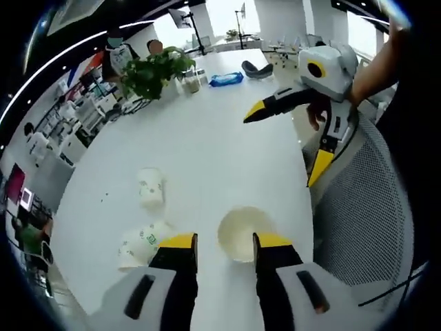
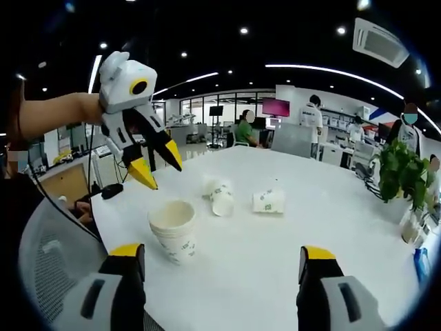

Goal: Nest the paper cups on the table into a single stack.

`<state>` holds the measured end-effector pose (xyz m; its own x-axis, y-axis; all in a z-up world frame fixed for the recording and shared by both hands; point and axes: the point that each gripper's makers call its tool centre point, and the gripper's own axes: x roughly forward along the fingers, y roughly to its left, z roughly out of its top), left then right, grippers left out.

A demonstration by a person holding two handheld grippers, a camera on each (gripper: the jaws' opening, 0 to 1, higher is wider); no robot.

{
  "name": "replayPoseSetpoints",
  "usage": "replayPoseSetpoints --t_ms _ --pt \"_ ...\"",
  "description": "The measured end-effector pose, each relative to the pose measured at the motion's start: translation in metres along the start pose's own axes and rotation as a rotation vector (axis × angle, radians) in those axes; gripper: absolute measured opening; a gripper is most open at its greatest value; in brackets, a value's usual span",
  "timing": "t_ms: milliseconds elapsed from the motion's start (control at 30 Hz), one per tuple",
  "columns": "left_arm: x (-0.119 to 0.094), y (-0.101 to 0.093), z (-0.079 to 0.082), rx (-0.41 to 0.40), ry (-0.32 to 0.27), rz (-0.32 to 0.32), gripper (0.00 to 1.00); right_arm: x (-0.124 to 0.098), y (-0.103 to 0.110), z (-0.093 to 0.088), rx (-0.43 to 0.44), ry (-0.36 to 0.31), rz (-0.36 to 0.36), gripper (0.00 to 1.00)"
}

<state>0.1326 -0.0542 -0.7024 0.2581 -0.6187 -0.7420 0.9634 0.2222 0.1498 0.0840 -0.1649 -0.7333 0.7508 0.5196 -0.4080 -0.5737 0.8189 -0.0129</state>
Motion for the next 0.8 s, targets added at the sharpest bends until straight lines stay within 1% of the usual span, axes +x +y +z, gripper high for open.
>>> replayPoseSetpoints --t_ms 133,233,333,367,467,500,533,633,733,800 --pt "0.0 0.012 -0.001 -0.035 -0.02 0.033 0.4 0.0 -0.001 -0.001 0.003 0.001 0.0 0.93" --pt "0.001 0.023 -0.003 -0.091 -0.034 0.064 0.47 0.001 -0.001 -0.002 0.003 0.004 -0.001 0.93" --pt "0.003 0.034 -0.004 -0.171 -0.067 0.091 0.5 0.0 -0.002 -0.001 0.006 0.003 -0.003 0.93" --pt "0.003 0.037 -0.004 -0.182 -0.072 0.099 0.51 0.0 -0.002 -0.001 0.007 0.004 -0.004 0.93" --pt "0.007 0.058 -0.012 -0.283 -0.105 0.137 0.52 0.0 -0.003 -0.002 0.012 0.004 -0.008 0.93" --pt "0.007 0.06 -0.013 -0.298 -0.107 0.143 0.53 0.0 -0.004 -0.002 0.013 0.004 -0.009 0.93" --pt "0.009 0.065 -0.015 -0.329 -0.114 0.156 0.52 0.0 -0.004 -0.002 0.014 0.004 -0.01 0.93" --pt "0.013 0.07 -0.018 -0.345 -0.114 0.183 0.53 0.0 -0.005 -0.003 0.016 0.005 -0.012 0.93" --pt "0.019 0.075 -0.025 -0.395 -0.108 0.198 0.53 0.0 -0.006 -0.002 0.021 0.005 -0.014 0.93" --pt "0.022 0.076 -0.025 -0.426 -0.115 0.213 0.54 0.0 -0.006 -0.003 0.025 0.004 -0.016 0.93"
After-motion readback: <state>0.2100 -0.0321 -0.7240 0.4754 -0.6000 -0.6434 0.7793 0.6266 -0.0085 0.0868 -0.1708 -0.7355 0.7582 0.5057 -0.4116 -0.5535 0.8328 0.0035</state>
